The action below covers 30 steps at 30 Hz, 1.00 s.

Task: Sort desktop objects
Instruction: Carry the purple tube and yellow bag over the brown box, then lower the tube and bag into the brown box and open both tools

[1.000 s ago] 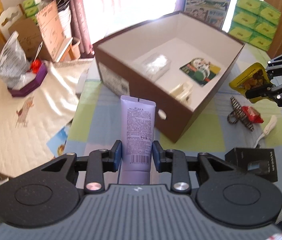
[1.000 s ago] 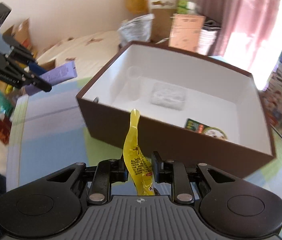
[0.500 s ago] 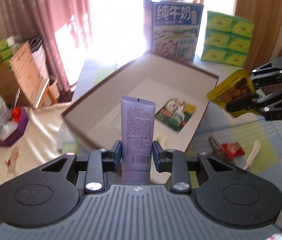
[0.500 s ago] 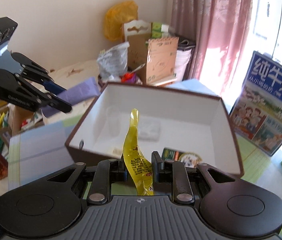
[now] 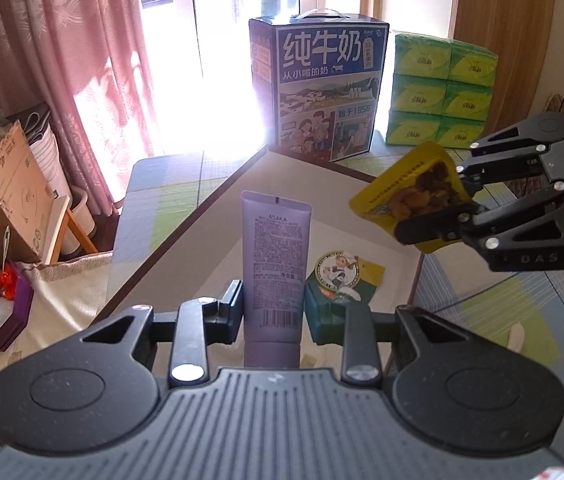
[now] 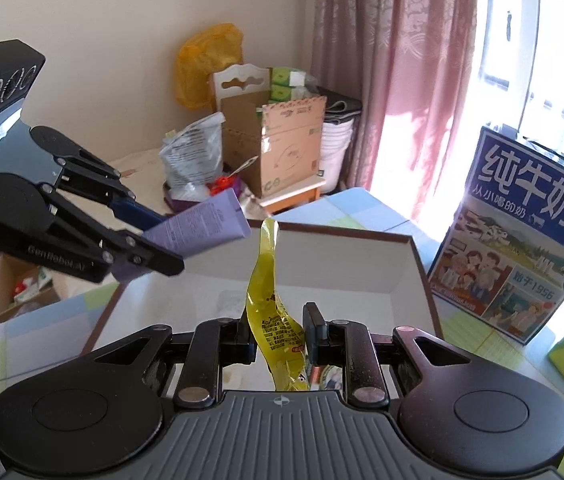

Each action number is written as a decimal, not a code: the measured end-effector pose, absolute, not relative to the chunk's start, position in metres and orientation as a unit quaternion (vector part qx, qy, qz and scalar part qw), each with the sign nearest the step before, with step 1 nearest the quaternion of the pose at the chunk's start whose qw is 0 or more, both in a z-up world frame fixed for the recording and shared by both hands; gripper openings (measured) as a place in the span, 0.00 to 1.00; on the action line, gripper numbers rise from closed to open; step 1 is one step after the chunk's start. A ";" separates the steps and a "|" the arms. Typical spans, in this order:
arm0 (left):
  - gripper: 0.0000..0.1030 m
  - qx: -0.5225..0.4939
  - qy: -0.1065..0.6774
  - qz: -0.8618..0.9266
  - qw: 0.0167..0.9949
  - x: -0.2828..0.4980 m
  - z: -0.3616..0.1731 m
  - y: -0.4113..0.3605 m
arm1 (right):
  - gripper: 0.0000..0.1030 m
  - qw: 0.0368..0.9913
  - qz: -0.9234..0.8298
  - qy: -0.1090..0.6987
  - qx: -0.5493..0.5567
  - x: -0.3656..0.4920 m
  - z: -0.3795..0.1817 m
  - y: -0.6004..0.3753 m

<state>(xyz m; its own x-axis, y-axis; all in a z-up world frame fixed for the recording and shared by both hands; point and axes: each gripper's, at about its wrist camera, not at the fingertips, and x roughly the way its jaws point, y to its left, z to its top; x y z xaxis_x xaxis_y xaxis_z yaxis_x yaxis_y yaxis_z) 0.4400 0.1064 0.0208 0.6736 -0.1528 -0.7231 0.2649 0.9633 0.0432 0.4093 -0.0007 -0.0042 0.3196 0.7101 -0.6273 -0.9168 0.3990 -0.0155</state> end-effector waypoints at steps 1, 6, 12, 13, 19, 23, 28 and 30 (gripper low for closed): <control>0.26 0.072 0.388 -0.115 0.912 0.445 0.019 0.106 | 0.19 0.792 0.511 0.276 -0.187 0.414 -0.006 0.002; 0.26 0.072 0.397 -0.114 0.908 0.474 0.006 0.099 | 0.19 0.804 0.488 0.291 -0.177 0.440 -0.017 0.013; 0.26 0.070 0.415 -0.114 0.900 0.516 -0.014 0.094 | 0.19 0.817 0.446 0.322 -0.170 0.477 -0.038 0.027; 0.26 0.070 0.417 -0.116 0.899 0.523 -0.017 0.092 | 0.19 0.818 0.442 0.327 -0.169 0.483 -0.041 0.029; 0.26 0.066 0.433 -0.114 0.892 0.562 -0.037 0.087 | 0.19 0.818 0.418 0.359 -0.163 0.512 -0.060 0.034; 0.26 0.067 0.445 -0.109 0.887 0.587 -0.050 0.084 | 0.19 0.815 0.410 0.375 -0.166 0.525 -0.069 0.038; 0.26 0.067 0.458 -0.108 0.880 0.609 -0.068 0.079 | 0.19 0.814 0.398 0.390 -0.164 0.537 -0.079 0.043; 0.26 0.067 0.462 -0.106 0.878 0.616 -0.076 0.079 | 0.19 0.812 0.395 0.397 -0.163 0.540 -0.083 0.044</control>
<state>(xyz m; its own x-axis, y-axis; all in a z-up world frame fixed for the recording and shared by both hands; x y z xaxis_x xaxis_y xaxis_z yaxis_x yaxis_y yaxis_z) 0.6164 0.0785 -0.0755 0.5496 -0.1242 -0.8261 0.2487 0.9684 0.0199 0.5400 0.0443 -0.0826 0.3730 0.5116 -0.7741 -0.7708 0.6352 0.0484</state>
